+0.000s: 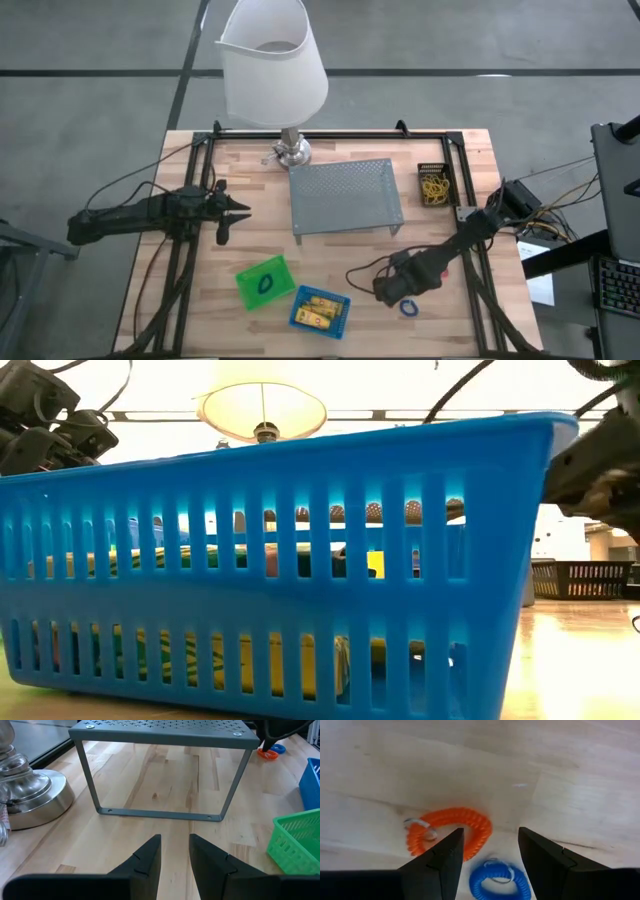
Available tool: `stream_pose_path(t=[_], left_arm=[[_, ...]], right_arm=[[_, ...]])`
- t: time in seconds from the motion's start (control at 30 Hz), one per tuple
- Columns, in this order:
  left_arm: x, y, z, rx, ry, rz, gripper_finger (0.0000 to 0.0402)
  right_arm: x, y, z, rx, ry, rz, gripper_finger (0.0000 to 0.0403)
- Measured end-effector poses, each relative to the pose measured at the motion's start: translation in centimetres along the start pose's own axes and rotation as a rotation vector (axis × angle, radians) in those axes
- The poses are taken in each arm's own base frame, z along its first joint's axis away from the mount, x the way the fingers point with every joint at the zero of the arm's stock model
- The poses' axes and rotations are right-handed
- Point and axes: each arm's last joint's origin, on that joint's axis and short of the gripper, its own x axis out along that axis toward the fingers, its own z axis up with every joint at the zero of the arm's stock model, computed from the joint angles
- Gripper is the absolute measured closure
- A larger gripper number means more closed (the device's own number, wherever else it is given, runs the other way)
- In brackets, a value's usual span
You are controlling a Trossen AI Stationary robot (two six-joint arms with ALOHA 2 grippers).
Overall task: Pick & Place Office Desk Supplies
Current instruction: Put the left orange spring rubber band into the green basket
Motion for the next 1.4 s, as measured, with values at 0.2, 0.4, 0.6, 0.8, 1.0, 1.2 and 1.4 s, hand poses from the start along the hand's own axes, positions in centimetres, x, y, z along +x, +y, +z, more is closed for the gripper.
stream_pose_path(t=[0.2, 0.4, 0.6, 0.8, 1.0, 1.2, 1.4], left_arm=[[0.0, 0.0, 0.0, 0.0, 0.0, 0.0, 0.0296], [0.0, 0.0, 0.0, 0.0, 0.0, 0.0, 0.0296], [0.0, 0.0, 0.0, 0.0, 0.0, 0.0, 0.0296], [0.0, 0.0, 0.0, 0.0, 0.0, 0.0, 0.0296], [0.0, 0.0, 0.0, 0.0, 0.0, 0.0, 0.0295], [0.0, 0.0, 0.0, 0.0, 0.0, 0.0, 0.0295], [0.0, 0.0, 0.0, 0.0, 0.0, 0.0, 0.0295]], right_arm=[[0.4, -0.3, 0.2, 0.006, 0.002, -0.008, 0.023], [0.5, -0.5, 0.3, 0.011, 0.001, -0.015, 0.0274], [0.5, -0.5, 0.3, 0.011, -0.001, -0.016, 0.0328], [0.5, -0.5, 0.3, 0.007, -0.004, -0.014, 0.037], [-0.2, -0.6, 0.4, -0.041, -0.013, 0.021, 0.0375], [-3.0, -0.9, 0.5, -0.064, -0.115, 0.137, 0.037], [-6.0, -1.5, 0.7, -0.176, -0.341, 0.286, 0.0369]])
